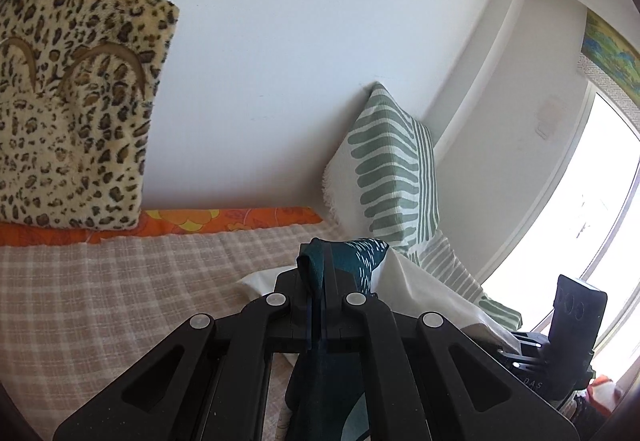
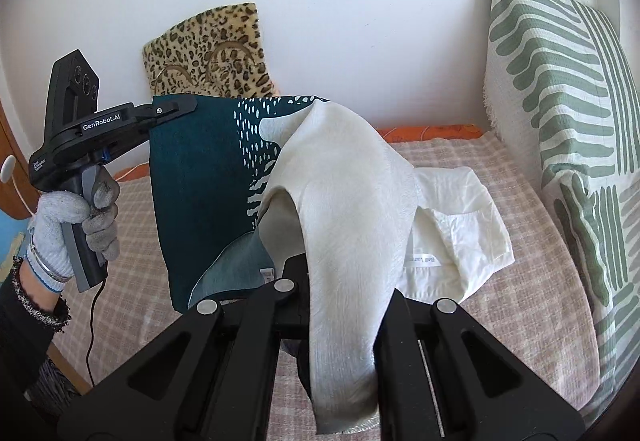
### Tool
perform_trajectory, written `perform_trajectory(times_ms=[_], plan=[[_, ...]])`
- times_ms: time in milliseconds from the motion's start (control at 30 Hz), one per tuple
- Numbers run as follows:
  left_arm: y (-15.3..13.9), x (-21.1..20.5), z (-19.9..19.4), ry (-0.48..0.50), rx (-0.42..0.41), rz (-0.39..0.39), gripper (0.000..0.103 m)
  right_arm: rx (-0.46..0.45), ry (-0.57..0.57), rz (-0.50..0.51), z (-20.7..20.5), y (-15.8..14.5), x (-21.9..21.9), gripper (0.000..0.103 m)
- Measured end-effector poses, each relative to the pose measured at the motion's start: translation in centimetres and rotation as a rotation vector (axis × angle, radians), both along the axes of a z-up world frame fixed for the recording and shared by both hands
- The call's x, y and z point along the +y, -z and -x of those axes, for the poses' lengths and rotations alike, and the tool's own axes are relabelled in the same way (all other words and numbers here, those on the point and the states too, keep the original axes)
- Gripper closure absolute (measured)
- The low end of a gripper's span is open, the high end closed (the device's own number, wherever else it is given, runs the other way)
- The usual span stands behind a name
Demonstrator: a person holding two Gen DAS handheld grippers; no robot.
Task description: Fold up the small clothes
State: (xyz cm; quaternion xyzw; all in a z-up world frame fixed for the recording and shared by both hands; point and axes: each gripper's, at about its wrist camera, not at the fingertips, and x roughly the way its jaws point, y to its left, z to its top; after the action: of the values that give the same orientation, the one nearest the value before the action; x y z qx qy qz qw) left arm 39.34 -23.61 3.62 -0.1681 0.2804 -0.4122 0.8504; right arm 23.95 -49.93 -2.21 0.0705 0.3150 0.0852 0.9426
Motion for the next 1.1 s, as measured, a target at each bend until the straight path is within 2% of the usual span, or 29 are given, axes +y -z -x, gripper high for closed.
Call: perform_trajectory(times_ms=[133,233,400,567,667,700,800,900,967,1000,1067,1100], plan=[[-0.1,-3.7,-1.3,0.023,0.006,0.030,0.102,-0.026,0.040,0.041,-1.4,-0.8,-4.0,0.098],[0.9,-6.3,-2.4,0.036,0.015,0.025,0.102,-0.038,0.055,0.051,-2.9,-1.0,-6.8,0.098],[4.3,-9.9,-4.9,0.037,0.066,-0.002,0.102,0.003,0.047,0.038,-6.2,2.1,-10.2,0.098],[8.8,-12.5,-7.9,-0.003,0.101,-0.109,0.102,0.083,0.059,0.000,-9.2,7.2,-12.5,0.098],[10.6,-13.4,-9.2,-0.052,0.106,-0.220,0.101,0.128,0.056,0.003,-10.3,9.7,-13.2,0.098],[11.0,-13.5,-9.6,-0.061,0.112,-0.254,0.097,0.140,0.051,-0.012,-10.6,10.4,-13.6,0.098],[11.0,-13.2,-10.1,-0.105,0.123,-0.328,0.089,0.173,0.048,-0.068,-11.1,11.9,-14.7,0.098],[9.5,-12.2,-9.2,-0.148,0.047,-0.364,0.089,0.203,-0.004,-0.152,-11.2,12.7,-15.7,0.096],[8.8,-11.8,-8.1,-0.116,0.023,-0.354,0.089,0.201,-0.043,-0.213,-10.6,12.6,-16.5,0.094],[8.5,-11.9,-7.4,-0.086,0.023,-0.339,0.089,0.192,-0.061,-0.234,-10.2,12.4,-16.8,0.088],[8.3,-12.5,-5.7,-0.002,0.028,-0.325,0.089,0.171,-0.096,-0.278,-9.4,11.9,-17.7,0.068],[8.4,-12.8,-4.8,0.039,0.025,-0.325,0.089,0.163,-0.112,-0.297,-9.0,11.5,-18.2,0.048]])
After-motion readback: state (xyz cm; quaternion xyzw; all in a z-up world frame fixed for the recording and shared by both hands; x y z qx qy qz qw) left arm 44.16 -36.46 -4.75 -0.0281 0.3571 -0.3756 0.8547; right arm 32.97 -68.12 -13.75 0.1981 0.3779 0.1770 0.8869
